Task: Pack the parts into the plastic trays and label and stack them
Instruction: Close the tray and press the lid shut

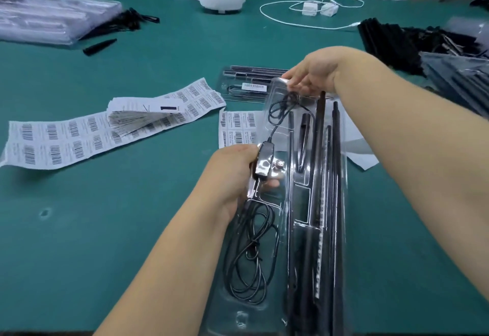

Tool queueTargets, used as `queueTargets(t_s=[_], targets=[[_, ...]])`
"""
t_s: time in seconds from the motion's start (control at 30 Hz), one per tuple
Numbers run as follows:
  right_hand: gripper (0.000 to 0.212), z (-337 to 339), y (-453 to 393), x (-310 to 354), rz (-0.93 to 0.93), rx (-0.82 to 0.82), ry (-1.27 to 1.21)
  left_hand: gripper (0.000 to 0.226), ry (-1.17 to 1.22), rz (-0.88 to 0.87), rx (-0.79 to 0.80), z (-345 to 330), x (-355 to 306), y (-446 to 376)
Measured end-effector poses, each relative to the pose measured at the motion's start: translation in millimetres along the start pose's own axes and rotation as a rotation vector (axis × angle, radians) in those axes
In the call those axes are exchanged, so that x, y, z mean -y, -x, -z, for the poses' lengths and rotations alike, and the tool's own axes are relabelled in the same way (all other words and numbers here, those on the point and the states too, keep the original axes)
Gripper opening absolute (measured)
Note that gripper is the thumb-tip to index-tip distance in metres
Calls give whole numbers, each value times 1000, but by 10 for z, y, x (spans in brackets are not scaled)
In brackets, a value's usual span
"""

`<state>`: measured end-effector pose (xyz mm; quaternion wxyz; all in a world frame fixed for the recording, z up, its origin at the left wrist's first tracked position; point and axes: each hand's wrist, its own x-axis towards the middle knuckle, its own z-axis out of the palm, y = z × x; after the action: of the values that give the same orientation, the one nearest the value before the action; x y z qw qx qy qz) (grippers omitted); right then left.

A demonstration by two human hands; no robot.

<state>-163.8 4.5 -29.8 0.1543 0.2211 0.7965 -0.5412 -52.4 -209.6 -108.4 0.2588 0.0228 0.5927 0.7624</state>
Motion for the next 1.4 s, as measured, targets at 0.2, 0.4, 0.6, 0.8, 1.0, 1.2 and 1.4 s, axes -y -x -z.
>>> queueTargets(t_s=[0.2,0.4,0.6,0.8,1.0,1.2,1.4], targets=[[29,-28,105,-41,140,-190,189,26,-21,-7,-7,24,21,-16],[36,-235,122,-70,300,-416,542,34,-44,26,-64,-25,-25,-47],[43,-334,446,-475,463,-776,522,23,-42,51,-189,-26,-60,-47],[36,-365,1033,-1160,342,-580,185,23,22,26,-227,-50,-80,-8],[29,-511,1130,-1389,276,-473,118,28,71,-7,-238,-103,-67,18],[10,-406,1141,-1428,374,-594,99,13,113,3,-272,-56,-90,35],[31,-436,1151,-1379,340,-425,-56,6,55,-129,-249,29,-149,-9]])
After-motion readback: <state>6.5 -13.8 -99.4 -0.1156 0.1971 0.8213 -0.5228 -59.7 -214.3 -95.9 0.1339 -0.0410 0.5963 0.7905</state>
